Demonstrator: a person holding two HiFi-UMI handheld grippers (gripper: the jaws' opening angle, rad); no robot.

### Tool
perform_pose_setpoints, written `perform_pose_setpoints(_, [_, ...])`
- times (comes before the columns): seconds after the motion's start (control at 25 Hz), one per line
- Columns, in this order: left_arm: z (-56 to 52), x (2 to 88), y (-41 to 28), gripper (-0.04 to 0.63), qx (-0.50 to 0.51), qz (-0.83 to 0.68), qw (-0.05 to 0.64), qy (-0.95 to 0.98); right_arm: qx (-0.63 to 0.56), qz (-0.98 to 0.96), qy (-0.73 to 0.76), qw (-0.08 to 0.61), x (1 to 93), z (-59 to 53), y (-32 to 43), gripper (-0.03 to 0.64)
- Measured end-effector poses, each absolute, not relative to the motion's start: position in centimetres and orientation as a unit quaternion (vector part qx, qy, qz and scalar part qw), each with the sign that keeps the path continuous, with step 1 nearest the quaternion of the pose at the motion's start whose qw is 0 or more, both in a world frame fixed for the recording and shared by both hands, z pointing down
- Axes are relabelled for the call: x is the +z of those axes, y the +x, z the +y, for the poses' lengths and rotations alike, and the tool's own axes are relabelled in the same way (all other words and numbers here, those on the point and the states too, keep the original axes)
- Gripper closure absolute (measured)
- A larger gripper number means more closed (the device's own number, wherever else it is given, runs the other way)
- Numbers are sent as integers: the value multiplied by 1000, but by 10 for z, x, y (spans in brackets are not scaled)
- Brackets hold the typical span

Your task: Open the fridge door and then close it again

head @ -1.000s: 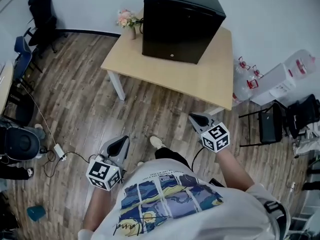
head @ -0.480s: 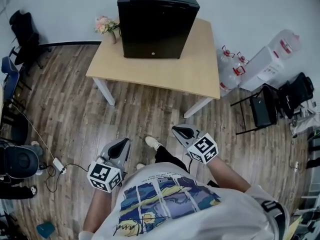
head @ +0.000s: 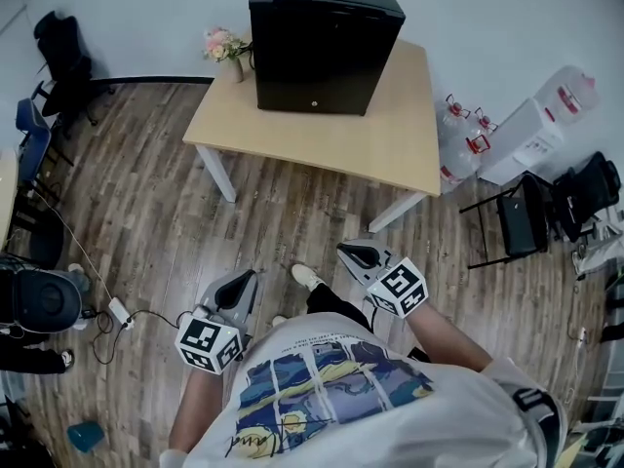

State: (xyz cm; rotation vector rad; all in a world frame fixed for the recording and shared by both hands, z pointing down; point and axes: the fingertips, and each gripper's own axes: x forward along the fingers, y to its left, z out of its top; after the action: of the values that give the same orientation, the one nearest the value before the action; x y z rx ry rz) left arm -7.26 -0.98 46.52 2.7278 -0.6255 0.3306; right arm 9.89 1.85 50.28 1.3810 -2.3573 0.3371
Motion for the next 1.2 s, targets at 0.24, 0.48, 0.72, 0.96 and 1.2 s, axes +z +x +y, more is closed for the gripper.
perform_pose_setpoints(0.24, [-4,468,-81,588,114,-231,163,953,115,-845,485,191,503,20,92,600])
perform_pose_setpoints(0.48, [0,470,-84,588,115,-233,166,951,114,-848,480,192,502,23,86,600])
perform_pose_setpoints(0.72, [5,473,-81,588,108,-232,169,952,117,-849,475,198,507,31,83,600])
perform_pose_setpoints(0.96, [14,479,-89,588,104,-241,178,948,116,-853,464,207,509,37,75,601])
perform_pose_setpoints(1.2, [27,491,-98,588,106,-252,192,943,118,-856,451,222,514,48,69,603])
